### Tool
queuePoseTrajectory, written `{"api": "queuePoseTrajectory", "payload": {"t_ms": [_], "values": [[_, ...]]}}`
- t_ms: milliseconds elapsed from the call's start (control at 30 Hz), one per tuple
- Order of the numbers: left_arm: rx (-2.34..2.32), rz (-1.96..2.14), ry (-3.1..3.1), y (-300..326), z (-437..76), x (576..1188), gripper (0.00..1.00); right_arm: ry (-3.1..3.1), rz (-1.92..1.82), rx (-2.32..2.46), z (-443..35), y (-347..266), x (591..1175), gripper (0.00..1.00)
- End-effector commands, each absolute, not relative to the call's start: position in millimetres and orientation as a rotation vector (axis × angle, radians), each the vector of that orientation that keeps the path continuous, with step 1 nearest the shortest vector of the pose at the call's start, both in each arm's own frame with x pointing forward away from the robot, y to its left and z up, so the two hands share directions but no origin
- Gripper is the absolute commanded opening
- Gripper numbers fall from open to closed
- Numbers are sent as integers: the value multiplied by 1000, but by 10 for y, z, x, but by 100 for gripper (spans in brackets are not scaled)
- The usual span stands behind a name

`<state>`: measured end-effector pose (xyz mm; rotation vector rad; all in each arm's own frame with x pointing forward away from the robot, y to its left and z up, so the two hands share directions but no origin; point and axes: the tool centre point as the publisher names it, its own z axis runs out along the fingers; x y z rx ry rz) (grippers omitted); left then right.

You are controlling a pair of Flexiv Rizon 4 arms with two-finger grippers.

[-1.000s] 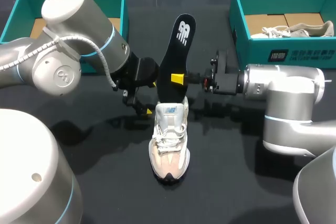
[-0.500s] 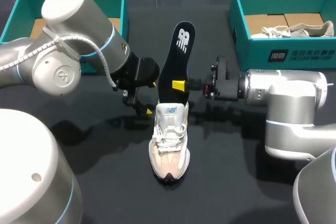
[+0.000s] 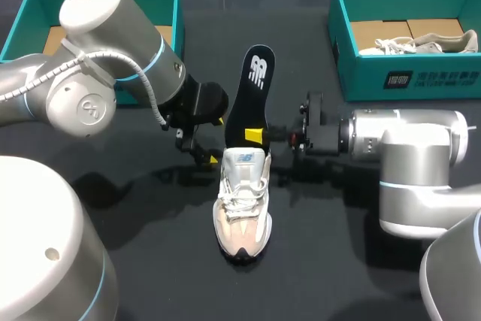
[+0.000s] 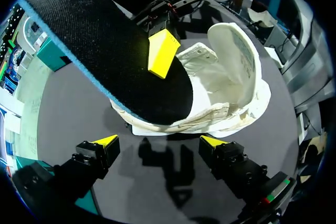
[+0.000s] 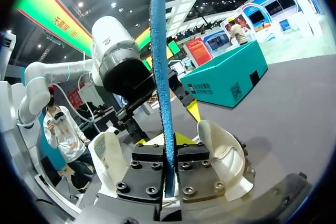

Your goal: Take the shoe out of the shoebox, open the shoe tongue, remove and reinsert the insole, then place the shoe into the shoebox

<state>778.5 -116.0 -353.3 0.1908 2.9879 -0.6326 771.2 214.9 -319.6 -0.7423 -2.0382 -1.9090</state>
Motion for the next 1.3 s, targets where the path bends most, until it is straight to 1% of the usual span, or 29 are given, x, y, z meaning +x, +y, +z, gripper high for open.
{"api": "queuePoseTrajectory", "payload": {"t_ms": [33, 567, 800, 933, 967, 1033, 1067, 1100, 1167, 1300], "values": [[190, -628, 2987, -1163, -3536, 7779, 100, -2050, -1872, -755, -3207, 2162, 7629, 0], [190, -628, 2987, -1163, -3536, 7779, 100, -2028, -1648, -820, -3433, 2172, 7467, 0], [190, -628, 2987, -1163, -3536, 7779, 100, -2008, -1627, -821, -3473, 2177, 7451, 0], [190, -628, 2987, -1163, -3536, 7779, 100, -1982, -1676, -793, -3439, 2152, 7469, 0], [190, -628, 2987, -1163, -3536, 7779, 100, -1978, -1687, -785, -3423, 2147, 7479, 3], [190, -628, 2987, -1163, -3536, 7779, 100, -1982, -1700, -769, -3385, 2143, 7513, 18], [190, -628, 2987, -1163, -3536, 7779, 100, -1986, -1702, -762, -3370, 2145, 7525, 27], [190, -628, 2987, -1163, -3536, 7779, 100, -1989, -1702, -757, -3359, 2148, 7536, 30], [190, -628, 2987, -1163, -3536, 7779, 100, -1994, -1702, -749, -3344, 2151, 7553, 31], [190, -628, 2987, -1163, -3536, 7779, 100, -2004, -1705, -730, -3308, 2154, 7577, 30]]}}
